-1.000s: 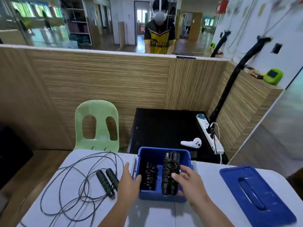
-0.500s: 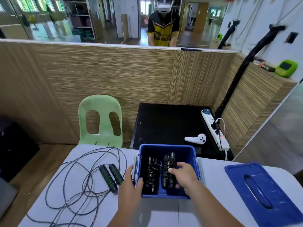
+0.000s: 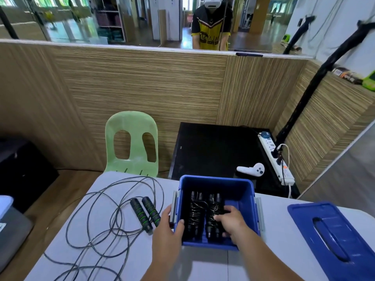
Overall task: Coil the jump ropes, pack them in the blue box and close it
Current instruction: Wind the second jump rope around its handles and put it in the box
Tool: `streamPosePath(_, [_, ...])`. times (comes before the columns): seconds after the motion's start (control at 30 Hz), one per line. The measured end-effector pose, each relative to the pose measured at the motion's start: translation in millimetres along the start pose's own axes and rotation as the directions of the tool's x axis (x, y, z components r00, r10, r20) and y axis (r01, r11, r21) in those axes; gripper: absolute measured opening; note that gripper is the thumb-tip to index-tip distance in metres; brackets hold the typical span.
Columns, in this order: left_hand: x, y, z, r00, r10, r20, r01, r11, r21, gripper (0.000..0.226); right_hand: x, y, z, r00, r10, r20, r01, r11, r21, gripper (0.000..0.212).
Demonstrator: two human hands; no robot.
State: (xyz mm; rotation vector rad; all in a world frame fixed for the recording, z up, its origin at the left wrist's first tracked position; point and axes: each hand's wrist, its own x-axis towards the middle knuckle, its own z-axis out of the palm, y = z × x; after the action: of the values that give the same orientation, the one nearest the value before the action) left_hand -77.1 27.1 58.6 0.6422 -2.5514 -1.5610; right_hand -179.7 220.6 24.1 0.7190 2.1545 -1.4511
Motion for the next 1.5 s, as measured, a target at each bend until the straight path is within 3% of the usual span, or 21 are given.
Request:
streamPosePath(0.37, [6,-1,3,1.0,-0.005,-0.031,0.004,0.999,-0.041,0.051,13,-2,6,0.999,-0.034,-0.005,0.033,0.994,-0.103,0.055])
streamPosePath(0.67, [5,5,1,1.0,-0.001,-0.023,0.0,0.998,-0.055,0.049,13,-4,6,0.997,-0.064,-0.03,0.059,0.987,-0.151,0.069])
streamPosePath(0.9, [3,7,1,1.0,-0.001,-0.021,0.0,0.999,-0.049,0.049,13,-7,7,0.995,-0.072,-0.062,0.057,0.976,-0.21,0.048])
streamPosePath(1.33, [7,0,3,0.999,-0.02,-0.04,0.019,1.0,-0.016,0.051,19,-6,4,0.998,-0.063,-0.023,0.058,0.982,-0.179,0.056])
streamPosePath(1.5, [8,-1,5,0.998,-0.013,-0.055,0.012,1.0,-0.01,0.051,16,-4,-1,0.997,-0.08,-0.014,0.076,0.979,-0.191,0.047])
